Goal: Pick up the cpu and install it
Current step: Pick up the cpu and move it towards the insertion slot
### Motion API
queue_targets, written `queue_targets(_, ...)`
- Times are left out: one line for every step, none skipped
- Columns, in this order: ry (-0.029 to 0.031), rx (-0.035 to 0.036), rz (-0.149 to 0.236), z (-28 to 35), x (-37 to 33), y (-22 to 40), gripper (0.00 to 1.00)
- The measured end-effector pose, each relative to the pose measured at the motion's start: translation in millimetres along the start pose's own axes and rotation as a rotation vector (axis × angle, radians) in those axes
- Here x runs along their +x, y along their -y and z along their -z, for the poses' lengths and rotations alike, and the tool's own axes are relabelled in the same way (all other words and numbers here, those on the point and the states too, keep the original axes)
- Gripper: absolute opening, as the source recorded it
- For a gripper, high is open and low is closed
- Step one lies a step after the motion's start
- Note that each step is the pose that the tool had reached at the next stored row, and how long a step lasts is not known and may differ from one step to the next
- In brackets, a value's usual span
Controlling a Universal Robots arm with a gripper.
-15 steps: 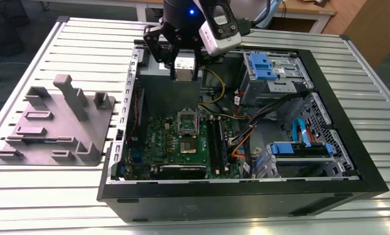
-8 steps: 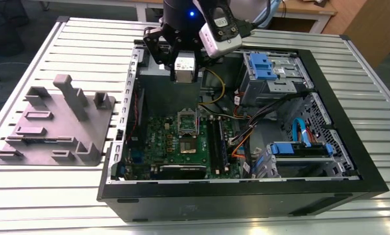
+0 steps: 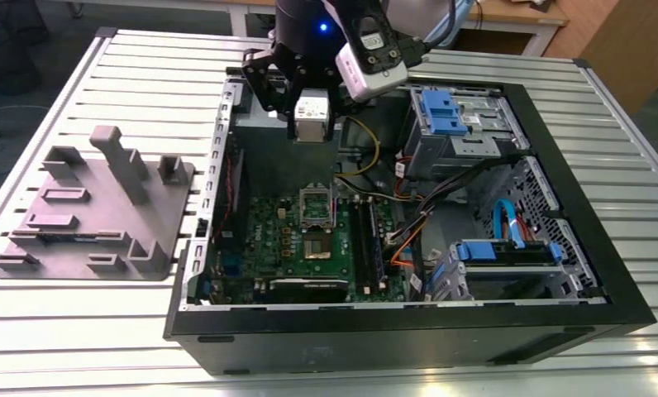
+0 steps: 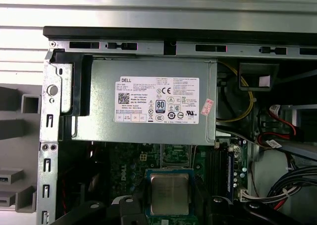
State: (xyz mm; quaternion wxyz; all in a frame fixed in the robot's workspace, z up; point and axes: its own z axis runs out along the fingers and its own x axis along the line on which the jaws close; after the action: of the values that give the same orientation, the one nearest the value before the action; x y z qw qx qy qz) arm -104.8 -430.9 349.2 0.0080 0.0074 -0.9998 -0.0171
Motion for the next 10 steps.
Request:
queue_targets(0.0, 0.0, 0.0, 0.0, 0.0, 0.0, 0.47)
queue_targets(0.0, 0.0, 0.0, 0.0, 0.0, 0.0, 0.47)
queue_targets(0.0, 0.0, 0.0, 0.0, 0.0, 0.0, 0.47)
queue_targets(0.0, 0.0, 0.0, 0.0, 0.0, 0.0, 0.47)
queue_targets(0.0, 0.0, 0.0, 0.0, 0.0, 0.0, 0.47)
queue_targets(0.0, 0.0001, 0.0, -0.1, 0.0, 0.0, 0.47)
queue_targets(0.0003, -0.0005, 0.0, -0.9, 0.0, 0.0, 0.47)
queue_targets(0.0002, -0.0003, 0.0, -1.9, 0.0, 0.1, 0.47)
queue_targets(0.0, 0.0001, 0.0, -3.2, -0.1, 0.3, 0.47)
queue_targets(0.0002, -0.0001, 0.0, -5.1, -0.1, 0.6, 0.47)
